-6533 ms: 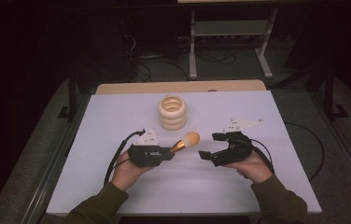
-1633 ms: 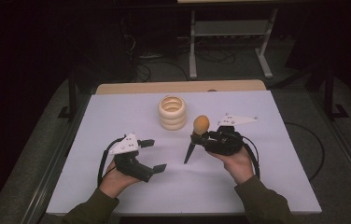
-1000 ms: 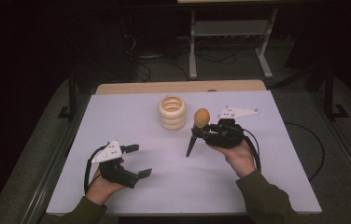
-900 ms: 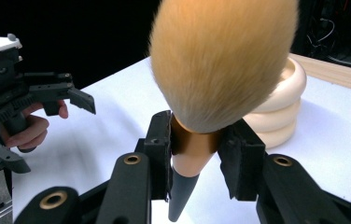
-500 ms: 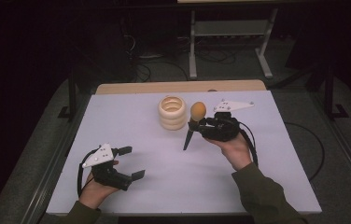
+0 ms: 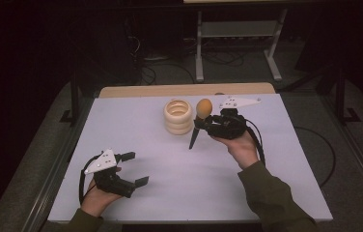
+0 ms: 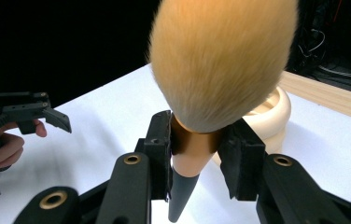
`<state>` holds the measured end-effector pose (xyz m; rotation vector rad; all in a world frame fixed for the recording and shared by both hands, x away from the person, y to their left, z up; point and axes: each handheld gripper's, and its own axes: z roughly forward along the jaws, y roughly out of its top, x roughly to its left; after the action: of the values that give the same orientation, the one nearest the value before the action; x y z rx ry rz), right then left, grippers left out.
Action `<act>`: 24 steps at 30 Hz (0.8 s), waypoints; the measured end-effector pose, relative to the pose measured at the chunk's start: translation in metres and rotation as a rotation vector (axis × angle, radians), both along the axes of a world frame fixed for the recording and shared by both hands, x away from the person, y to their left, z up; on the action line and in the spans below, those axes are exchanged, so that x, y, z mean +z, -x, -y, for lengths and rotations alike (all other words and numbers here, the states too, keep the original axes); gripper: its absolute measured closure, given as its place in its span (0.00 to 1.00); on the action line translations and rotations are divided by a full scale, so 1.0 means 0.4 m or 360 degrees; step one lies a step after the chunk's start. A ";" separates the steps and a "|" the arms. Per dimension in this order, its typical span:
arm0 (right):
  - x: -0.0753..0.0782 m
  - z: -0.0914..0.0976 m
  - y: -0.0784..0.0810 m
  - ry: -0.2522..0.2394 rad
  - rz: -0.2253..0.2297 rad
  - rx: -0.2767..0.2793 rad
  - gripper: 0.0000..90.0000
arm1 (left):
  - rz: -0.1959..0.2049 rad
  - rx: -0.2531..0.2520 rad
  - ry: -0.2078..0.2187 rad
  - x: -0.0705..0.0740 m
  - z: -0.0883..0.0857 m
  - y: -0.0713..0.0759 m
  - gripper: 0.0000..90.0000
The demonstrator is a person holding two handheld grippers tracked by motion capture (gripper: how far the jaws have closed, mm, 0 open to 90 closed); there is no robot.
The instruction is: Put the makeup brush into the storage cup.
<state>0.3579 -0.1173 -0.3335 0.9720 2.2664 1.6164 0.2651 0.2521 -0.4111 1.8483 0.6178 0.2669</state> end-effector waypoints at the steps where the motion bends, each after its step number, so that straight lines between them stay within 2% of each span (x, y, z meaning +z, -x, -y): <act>1: 0.001 0.001 -0.002 -0.0001 0.0000 -0.0002 0.72 | 0.0001 0.0000 -0.0003 0.000 0.000 0.000 0.00; 6: 0.009 0.003 -0.013 -0.0021 0.0010 -0.0014 0.72 | -0.0005 0.0008 0.0008 -0.002 0.000 -0.001 0.00; 7: 0.011 0.003 -0.016 -0.0018 0.0012 -0.0019 0.72 | 0.0004 -0.0002 -0.0018 -0.002 -0.003 -0.003 0.00; 9: 0.015 0.002 -0.020 -0.0019 0.0012 -0.0024 0.72 | 0.0007 -0.0006 -0.0023 -0.003 -0.002 -0.003 0.00; 24: 0.056 -0.005 -0.048 -0.0030 0.0047 -0.0061 0.72 | 0.0003 -0.0013 -0.0024 -0.004 -0.001 -0.003 0.00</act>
<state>0.3770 -0.1153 -0.3110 0.9833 2.2034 1.6283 0.2664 0.2527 -0.4127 1.8648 0.6081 0.2685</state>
